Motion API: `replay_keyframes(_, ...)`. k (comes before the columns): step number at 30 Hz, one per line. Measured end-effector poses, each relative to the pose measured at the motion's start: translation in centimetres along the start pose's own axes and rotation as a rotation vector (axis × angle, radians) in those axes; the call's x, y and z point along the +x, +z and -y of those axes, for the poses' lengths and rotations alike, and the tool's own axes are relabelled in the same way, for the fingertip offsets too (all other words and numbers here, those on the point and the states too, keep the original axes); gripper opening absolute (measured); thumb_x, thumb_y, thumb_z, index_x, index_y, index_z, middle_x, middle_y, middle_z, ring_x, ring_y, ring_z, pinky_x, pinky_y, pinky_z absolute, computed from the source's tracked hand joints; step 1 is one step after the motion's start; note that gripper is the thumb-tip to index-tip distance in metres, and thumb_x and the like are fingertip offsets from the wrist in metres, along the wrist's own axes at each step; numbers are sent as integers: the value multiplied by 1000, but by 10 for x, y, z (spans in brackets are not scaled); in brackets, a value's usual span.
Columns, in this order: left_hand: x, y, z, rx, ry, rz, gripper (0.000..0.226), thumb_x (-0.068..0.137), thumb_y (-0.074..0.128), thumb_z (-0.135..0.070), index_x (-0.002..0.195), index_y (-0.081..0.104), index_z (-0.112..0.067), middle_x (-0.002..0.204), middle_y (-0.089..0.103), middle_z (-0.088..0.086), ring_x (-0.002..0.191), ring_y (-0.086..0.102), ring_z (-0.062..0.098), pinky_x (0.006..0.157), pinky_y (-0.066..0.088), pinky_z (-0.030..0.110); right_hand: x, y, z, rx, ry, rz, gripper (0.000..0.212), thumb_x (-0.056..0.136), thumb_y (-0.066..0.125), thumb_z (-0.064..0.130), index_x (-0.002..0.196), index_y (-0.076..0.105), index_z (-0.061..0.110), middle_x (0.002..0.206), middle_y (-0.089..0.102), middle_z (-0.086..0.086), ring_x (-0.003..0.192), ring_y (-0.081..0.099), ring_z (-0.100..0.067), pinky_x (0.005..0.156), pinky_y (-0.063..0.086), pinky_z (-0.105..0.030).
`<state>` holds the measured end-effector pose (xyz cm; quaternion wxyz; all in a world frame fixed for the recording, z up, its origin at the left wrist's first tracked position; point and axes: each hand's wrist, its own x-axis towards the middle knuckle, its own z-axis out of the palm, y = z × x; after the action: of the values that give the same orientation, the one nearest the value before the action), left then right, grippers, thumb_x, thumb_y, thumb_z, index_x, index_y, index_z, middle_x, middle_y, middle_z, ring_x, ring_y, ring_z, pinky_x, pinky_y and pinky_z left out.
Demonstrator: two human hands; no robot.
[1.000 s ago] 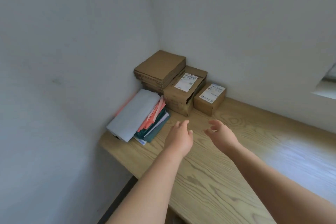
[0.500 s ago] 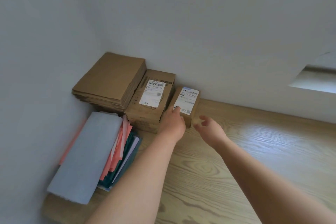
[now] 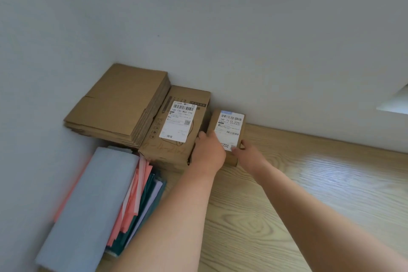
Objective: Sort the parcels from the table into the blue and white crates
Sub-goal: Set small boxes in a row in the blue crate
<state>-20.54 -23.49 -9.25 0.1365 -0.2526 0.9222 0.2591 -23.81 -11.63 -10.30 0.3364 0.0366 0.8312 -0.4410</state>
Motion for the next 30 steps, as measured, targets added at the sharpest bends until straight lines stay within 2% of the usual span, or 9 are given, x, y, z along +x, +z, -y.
replay_keyframes(3, -4, -3, -6, -61, -74, 38, 41, 100, 44, -16, 140, 41, -9, 136, 38, 15, 120, 48, 32, 98, 47, 45, 0, -4, -6, 46, 63, -26, 50, 102, 49, 25, 149, 38, 14, 138, 58, -8, 87, 59, -17, 66, 41, -27)
replay_keyframes(5, -9, -5, -9, -144, -136, 72, 35, 101, 43, -16, 133, 46, -5, 134, 44, 16, 114, 54, 33, 92, 50, 42, -6, -9, -13, 71, 87, -54, 42, 100, 51, 24, 141, 47, 13, 126, 64, -6, 80, 55, -17, 58, 38, -26)
replay_keyframes(8, -22, -2, -9, -444, -218, 139, 21, 98, 51, -15, 115, 59, -6, 121, 64, 12, 101, 66, 31, 83, 58, 40, -22, -21, -26, 100, 101, -87, 30, 96, 54, 17, 126, 57, 13, 107, 65, -1, 80, 57, -15, 63, 43, -27)
replay_keyframes(10, -36, 1, -8, -609, -252, 192, 24, 95, 57, -14, 117, 64, -9, 116, 70, 7, 99, 68, 28, 79, 60, 38, -37, -27, -33, 164, 116, -90, 30, 92, 56, 13, 123, 57, 14, 100, 65, 2, 76, 58, -13, 60, 45, -26)
replay_keyframes(14, -72, 6, -7, -766, -221, 193, 34, 90, 63, -12, 121, 51, -21, 117, 67, 1, 101, 67, 25, 86, 57, 39, -72, -32, -47, 284, 107, -107, 44, 85, 63, 13, 128, 54, 16, 104, 69, 0, 82, 63, -20, 72, 49, -34)
replay_keyframes(19, -117, 1, -3, -982, -201, 274, 45, 92, 66, -17, 129, 43, -28, 114, 70, 4, 72, 60, 9, 56, 40, 22, -124, -32, -57, 369, 89, -20, 39, 89, 67, 28, 126, 55, 23, 111, 70, 3, 91, 64, -18, 88, 50, -37)
replay_keyframes(24, -143, -4, 10, -1106, -193, 261, 50, 82, 77, -26, 125, 51, -22, 93, 75, 0, 81, 67, 16, 72, 48, 29, -161, -31, -66, 474, 36, -3, 50, 90, 68, 33, 134, 44, 33, 114, 68, 8, 100, 60, -16, 103, 44, -45)
replay_keyframes(27, -156, -10, 18, -1145, -224, 324, 67, 66, 84, -38, 124, 62, -13, 103, 76, 5, 93, 69, 20, 78, 50, 33, -172, -34, -68, 537, 8, 15, 50, 85, 73, 26, 128, 49, 33, 108, 73, 6, 95, 64, -18, 97, 45, -44)
replay_keyframes(30, -166, -15, 28, -1162, -204, 361, 44, 78, 78, -29, 118, 68, -11, 109, 75, 8, 89, 65, 19, 75, 48, 30, -185, -37, -67, 527, -16, 45, 50, 82, 74, 19, 125, 51, 31, 111, 73, -2, 93, 65, -21, 98, 47, -46)
